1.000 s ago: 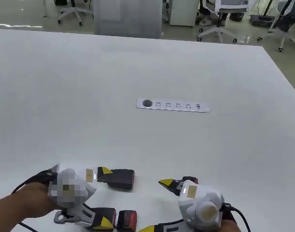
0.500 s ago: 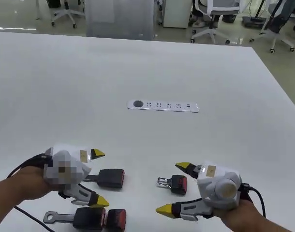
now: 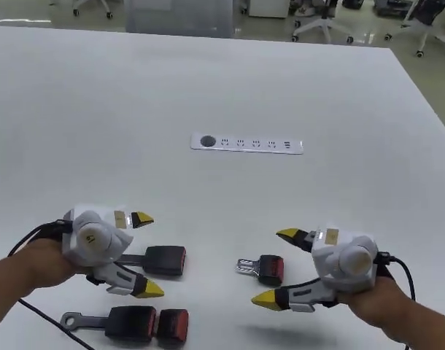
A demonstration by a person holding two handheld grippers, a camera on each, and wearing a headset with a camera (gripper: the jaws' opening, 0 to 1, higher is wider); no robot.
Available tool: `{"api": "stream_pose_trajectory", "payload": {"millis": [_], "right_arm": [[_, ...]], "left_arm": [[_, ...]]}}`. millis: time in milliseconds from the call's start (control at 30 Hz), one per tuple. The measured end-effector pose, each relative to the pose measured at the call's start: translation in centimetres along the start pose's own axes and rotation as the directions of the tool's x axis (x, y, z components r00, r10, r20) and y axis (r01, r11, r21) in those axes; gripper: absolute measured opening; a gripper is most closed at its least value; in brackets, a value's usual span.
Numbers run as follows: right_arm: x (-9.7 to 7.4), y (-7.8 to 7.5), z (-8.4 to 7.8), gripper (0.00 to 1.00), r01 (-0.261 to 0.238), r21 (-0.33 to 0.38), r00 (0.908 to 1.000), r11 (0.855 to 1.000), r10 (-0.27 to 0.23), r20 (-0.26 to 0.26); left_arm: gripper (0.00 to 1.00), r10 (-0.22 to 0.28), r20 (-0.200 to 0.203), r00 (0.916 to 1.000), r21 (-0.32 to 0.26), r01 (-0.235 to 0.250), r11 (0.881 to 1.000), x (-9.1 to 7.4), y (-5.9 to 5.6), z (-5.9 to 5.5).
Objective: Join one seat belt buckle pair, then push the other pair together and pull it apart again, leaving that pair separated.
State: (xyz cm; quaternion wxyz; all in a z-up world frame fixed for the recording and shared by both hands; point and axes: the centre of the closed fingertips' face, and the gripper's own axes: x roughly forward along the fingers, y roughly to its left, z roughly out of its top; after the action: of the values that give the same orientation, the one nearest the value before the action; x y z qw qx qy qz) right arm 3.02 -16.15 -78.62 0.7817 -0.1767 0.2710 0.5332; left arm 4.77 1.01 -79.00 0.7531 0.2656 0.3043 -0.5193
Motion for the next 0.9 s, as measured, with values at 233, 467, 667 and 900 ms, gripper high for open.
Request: {"api": "stream_pose_trajectory", "payload": {"millis": [233,467,667,900], "right_arm": [[0.9,-0.2,-1.9,0.78,-0.038,0.011,0.9982,0.999,0.038,-0.045],[1.3,-0.6,-3.1,0.74,-0.071,0.037,0.9951,0.997,0.073,-0.066],[1.6,-0.6,-3.9,0.69,-0.099,0.046,0.9912,0.994,0.103,-0.084],[2.0,-1.2,-4.2,0.65,-0.109,0.034,0.9882,0.993,0.112,-0.104]], "left_arm": [[0.81,-0.04,0.008,0.9992,-0.02,0.041,0.999,1.5,0.2,-0.9],[0.74,-0.121,-0.021,0.9924,0.015,0.121,0.993,2.7,-0.1,-1.9],[0.68,-0.161,-0.034,0.9864,0.023,0.161,0.987,3.1,-0.3,-2.4],[0.58,-0.173,-0.056,0.9833,0.043,0.175,0.984,3.6,-0.7,-2.7]]}}
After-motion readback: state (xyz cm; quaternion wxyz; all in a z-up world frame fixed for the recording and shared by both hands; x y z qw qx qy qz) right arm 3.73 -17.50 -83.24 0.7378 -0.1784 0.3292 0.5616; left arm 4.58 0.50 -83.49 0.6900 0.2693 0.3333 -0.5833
